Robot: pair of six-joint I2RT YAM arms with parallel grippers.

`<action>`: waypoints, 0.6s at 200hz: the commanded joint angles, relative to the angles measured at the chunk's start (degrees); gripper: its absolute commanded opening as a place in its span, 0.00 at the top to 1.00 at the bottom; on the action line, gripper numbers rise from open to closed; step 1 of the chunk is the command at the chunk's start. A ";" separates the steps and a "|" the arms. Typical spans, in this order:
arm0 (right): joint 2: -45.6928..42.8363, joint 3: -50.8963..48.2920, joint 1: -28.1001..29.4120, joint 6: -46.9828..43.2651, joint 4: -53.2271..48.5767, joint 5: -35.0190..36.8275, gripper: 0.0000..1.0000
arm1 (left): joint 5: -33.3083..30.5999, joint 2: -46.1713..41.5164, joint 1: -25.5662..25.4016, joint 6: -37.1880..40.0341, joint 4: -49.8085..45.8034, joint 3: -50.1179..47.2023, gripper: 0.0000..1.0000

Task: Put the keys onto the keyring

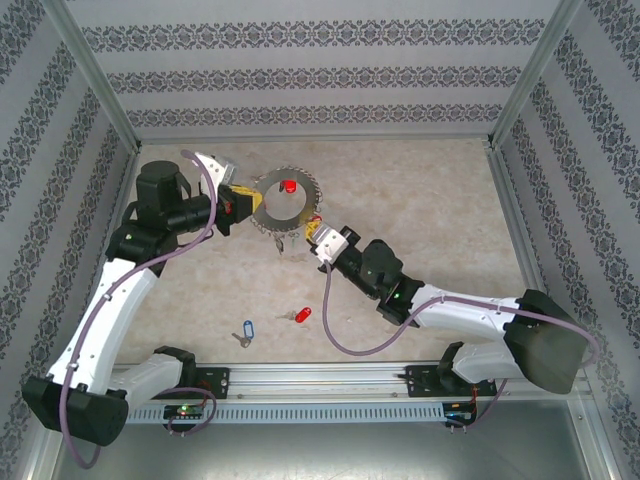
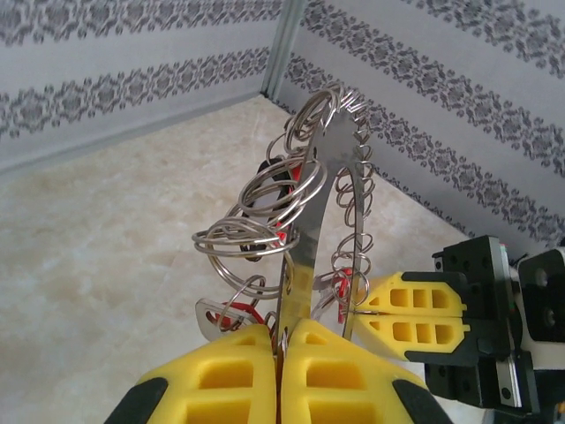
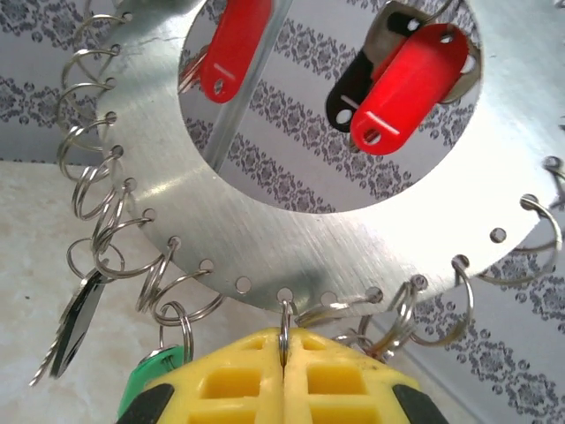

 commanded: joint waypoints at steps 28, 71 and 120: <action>-8.37 2.57 -6.63 6.61 -18.18 -11.98 1.00 | -5.41 3.52 0.56 -17.05 4.35 -1.78 0.96; -11.70 8.50 -10.71 6.43 -36.96 -21.94 1.00 | -3.38 6.85 0.50 -29.52 12.69 -8.55 0.89; -10.51 15.06 -14.59 7.17 -49.22 -28.35 1.00 | -1.58 8.80 0.43 -34.09 17.28 -13.69 0.70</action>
